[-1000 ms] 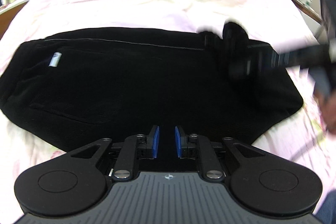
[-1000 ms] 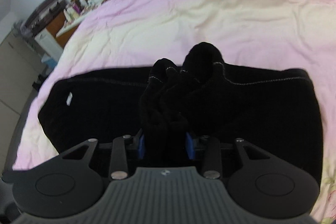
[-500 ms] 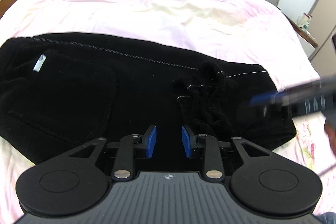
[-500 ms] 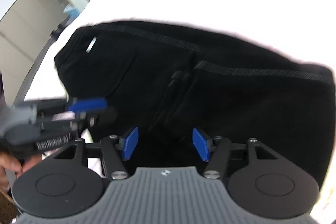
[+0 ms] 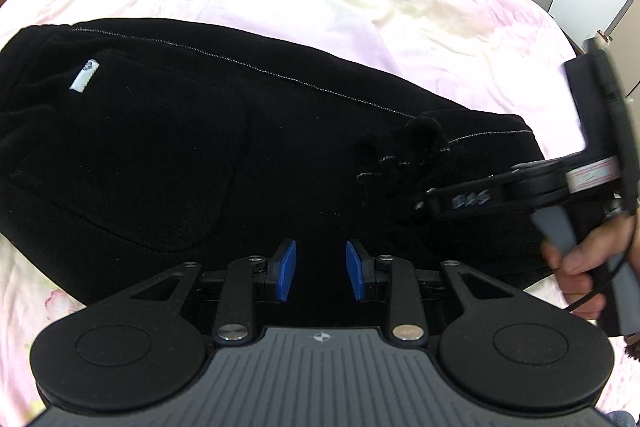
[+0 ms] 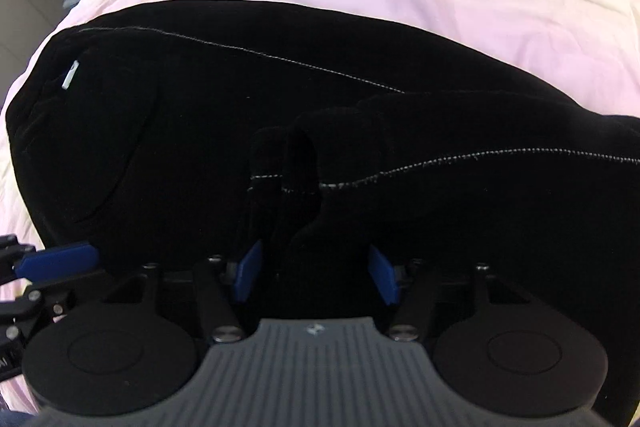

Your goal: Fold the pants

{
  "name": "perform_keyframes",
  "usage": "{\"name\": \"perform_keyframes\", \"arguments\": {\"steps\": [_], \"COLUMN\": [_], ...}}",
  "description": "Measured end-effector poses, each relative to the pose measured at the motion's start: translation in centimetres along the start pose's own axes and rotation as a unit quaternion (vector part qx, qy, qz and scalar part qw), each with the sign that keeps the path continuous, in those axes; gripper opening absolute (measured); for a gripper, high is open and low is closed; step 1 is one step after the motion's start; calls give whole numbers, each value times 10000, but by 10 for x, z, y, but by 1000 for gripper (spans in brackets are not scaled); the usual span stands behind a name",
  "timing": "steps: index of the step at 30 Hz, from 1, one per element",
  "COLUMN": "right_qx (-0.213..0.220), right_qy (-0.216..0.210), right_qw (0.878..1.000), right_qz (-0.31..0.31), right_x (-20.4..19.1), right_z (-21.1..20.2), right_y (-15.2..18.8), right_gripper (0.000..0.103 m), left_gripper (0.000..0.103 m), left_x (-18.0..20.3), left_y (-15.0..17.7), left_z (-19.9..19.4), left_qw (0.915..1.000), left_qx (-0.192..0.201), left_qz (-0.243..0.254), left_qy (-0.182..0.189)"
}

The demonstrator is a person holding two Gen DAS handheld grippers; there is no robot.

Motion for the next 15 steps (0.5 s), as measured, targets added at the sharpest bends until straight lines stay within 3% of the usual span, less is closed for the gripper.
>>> {"name": "perform_keyframes", "arguments": {"steps": [1,4,7,10,12,15], "right_qx": [38,174,191,34,19,87], "right_qy": [-145,-536,-991,-924,-712,-724], "right_qw": [9998,9981,9949,9955,9975,9970], "right_qz": [106,242,58,-186,-43,251], "right_x": [-1,-2,-24,-43,-36,-30], "right_z": [-4,-23,-43,-37,-22,-5], "right_y": [-1,-4,-1,5,-1,-2], "right_gripper": [31,23,20,20,21,28], "left_gripper": [34,34,36,48,57,68], "left_x": [0,-1,-4,-7,-3,3], "left_y": [-1,-7,-17,-28,-32,-36], "left_z": [0,-1,-4,-2,0,5], "left_qw": [10000,9982,9928,9888,9884,9881], "left_qx": [18,79,112,111,32,-51], "left_qz": [-33,-362,-818,-1125,-1089,-1060], "left_qy": [70,476,866,976,1055,1111]}}
Point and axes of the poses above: each gripper's, at about its wrist camera, not at the fingertips, and z roughly the way its jaws point, x to its right, y to its underside, the point moved 10 cm from there along z, roughly the way its jaws point, and after that the axes turned 5 degrees about -y, right-handed, at the moved point
